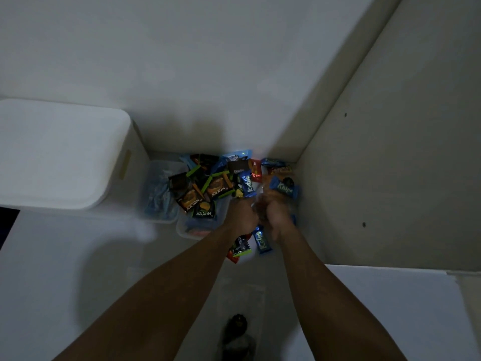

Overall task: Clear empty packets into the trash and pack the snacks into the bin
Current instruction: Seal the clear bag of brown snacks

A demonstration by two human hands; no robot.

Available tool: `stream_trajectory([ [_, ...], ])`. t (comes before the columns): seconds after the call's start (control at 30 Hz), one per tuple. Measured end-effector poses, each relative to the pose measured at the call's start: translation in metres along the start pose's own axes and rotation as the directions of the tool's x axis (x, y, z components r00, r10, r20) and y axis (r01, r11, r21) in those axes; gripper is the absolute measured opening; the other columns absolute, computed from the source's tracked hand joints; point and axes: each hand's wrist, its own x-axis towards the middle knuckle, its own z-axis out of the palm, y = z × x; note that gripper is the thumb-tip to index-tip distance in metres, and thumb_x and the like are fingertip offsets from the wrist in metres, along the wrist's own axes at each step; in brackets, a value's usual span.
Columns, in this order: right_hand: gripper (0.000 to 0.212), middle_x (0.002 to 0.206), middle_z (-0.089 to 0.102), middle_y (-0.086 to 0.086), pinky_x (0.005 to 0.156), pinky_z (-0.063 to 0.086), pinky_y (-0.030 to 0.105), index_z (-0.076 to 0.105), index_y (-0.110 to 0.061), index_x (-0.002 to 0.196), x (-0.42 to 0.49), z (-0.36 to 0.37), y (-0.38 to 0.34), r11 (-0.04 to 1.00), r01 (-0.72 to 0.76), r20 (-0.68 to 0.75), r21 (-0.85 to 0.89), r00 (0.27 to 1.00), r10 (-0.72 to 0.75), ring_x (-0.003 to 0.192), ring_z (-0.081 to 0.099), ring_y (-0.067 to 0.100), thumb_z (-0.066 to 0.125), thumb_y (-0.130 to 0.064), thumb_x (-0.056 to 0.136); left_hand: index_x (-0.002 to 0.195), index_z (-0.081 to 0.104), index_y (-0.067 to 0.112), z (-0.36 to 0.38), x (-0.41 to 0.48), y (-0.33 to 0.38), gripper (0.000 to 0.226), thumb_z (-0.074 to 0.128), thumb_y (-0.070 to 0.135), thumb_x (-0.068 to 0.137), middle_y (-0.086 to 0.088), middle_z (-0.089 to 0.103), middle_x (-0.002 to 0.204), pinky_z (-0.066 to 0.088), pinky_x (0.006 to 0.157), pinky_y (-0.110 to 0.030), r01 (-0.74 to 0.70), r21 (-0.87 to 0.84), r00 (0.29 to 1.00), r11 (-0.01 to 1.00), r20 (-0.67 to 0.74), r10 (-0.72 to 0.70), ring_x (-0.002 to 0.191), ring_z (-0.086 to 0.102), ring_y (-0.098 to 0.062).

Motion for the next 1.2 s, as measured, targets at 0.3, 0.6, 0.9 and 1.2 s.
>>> stream_trajectory([
  [0.3,0.020,0.089,0.068,0.015,0.068,0.049,0.032,0.067,-0.007,0.103,-0.019,-0.001,-0.007,0.991,0.114,0.000,-0.065,0.993,-0.114,0.080,0.059,0.024,0.051,-0.019,0.100,0.111,0.073,0.010,-0.017,-0.015,0.012,0.024,0.060,0.024,0.097,-0.005,0.076,0.101,0.050,0.074,-0.023,-0.054,-0.076,0.977,0.996,-0.211,0.036,0.088,0.070,-0.018],
  [0.6,0.018,0.086,0.074,0.011,0.080,0.057,0.040,0.073,-0.012,0.084,-0.070,-0.009,-0.037,0.931,0.279,-0.004,-0.234,0.958,-0.287,0.081,0.068,0.025,0.059,-0.012,0.096,0.088,0.077,0.000,-0.042,-0.061,0.042,0.014,0.066,0.009,0.086,-0.012,0.070,0.070,0.057,0.062,-0.042,-0.201,-0.298,0.946,0.933,-0.306,0.106,0.061,0.065,-0.028],
  [0.9,0.029,0.066,0.061,0.015,0.055,0.050,0.030,0.062,-0.007,0.067,-0.141,-0.010,-0.062,0.782,0.508,0.067,-0.362,0.851,-0.522,0.063,0.059,0.024,0.052,-0.006,0.095,0.073,0.071,0.009,-0.062,-0.133,0.084,0.015,0.068,0.016,0.086,-0.012,0.071,0.068,0.061,0.057,-0.045,-0.236,-0.457,0.906,0.858,-0.422,0.025,0.063,0.069,-0.034],
  [1.2,0.015,0.077,0.070,0.009,0.071,0.058,0.048,0.071,-0.010,0.089,-0.241,0.011,-0.103,0.630,0.685,0.349,-0.367,0.729,-0.589,0.067,0.070,0.022,0.060,-0.014,0.098,0.118,0.064,0.020,-0.129,-0.199,0.110,0.028,0.066,0.033,0.093,-0.007,0.067,0.103,0.059,0.076,-0.043,-0.374,-0.385,0.865,0.844,-0.473,0.168,0.082,0.069,-0.024],
])
